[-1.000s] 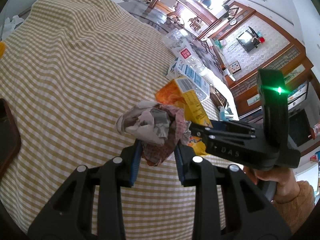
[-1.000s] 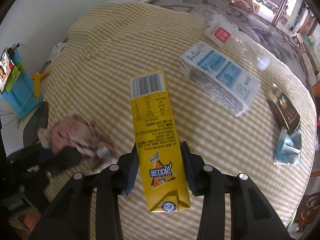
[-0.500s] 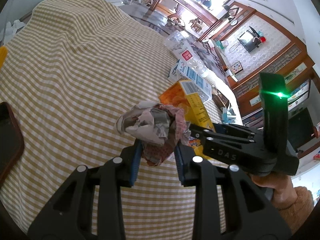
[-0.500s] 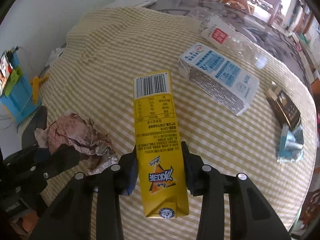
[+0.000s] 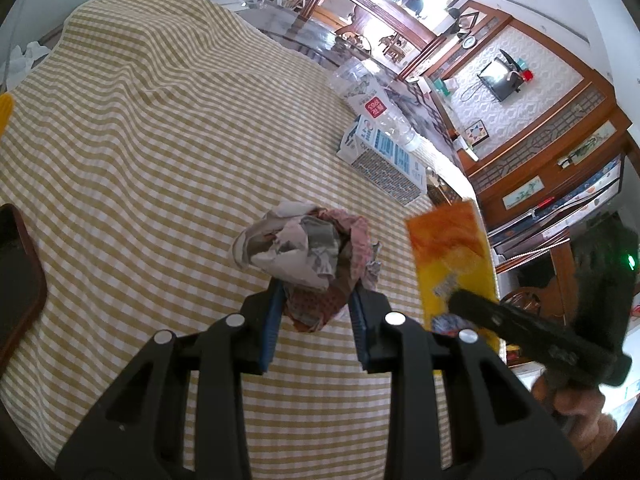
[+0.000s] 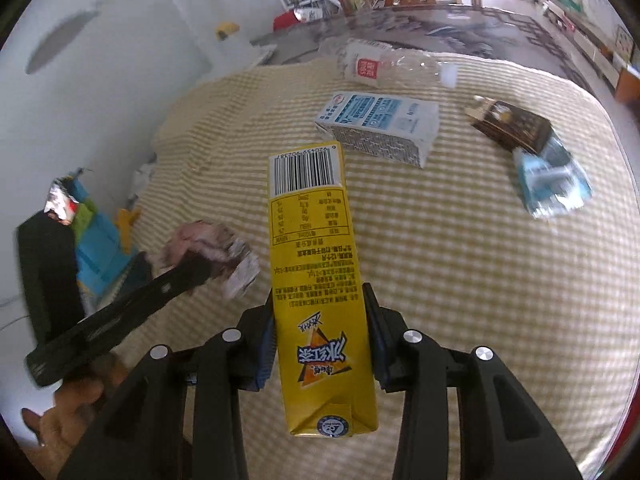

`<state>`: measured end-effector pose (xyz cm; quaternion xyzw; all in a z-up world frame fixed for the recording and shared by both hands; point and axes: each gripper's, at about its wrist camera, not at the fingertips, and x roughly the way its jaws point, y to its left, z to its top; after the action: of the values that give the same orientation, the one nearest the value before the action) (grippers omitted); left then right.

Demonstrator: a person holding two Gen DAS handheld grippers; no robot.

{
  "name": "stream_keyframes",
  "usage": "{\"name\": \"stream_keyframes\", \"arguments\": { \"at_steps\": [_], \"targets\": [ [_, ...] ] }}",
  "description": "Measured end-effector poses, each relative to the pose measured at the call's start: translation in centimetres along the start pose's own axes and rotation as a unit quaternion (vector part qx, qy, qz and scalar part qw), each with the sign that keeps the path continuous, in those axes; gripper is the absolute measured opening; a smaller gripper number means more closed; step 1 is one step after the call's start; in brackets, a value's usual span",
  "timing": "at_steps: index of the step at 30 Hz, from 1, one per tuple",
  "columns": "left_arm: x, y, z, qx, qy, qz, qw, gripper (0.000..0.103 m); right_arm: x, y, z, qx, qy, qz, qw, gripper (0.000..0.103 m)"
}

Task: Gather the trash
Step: 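Carry the paper ball and yellow carton over the red bucket and open both tools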

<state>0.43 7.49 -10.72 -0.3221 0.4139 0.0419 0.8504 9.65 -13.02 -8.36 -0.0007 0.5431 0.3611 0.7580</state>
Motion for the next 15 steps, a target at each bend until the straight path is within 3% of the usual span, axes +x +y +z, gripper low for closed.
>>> {"name": "stream_keyframes", "arguments": {
  "at_steps": [6,15],
  "targets": [
    [0.2,-0.5,-0.2,0.017,-0.005,0.020,0.9996,0.028,-3.6,-0.8,-3.0,0.021,-0.046,0.002,0.999,0.037],
    [-0.2,-1.2,-0.4,0.051,-0.016,0.037,0.9979,0.028,-9.1,-4.6,-7.3,0.103,-0.104,0.019,0.989,0.037]
  ]
}}
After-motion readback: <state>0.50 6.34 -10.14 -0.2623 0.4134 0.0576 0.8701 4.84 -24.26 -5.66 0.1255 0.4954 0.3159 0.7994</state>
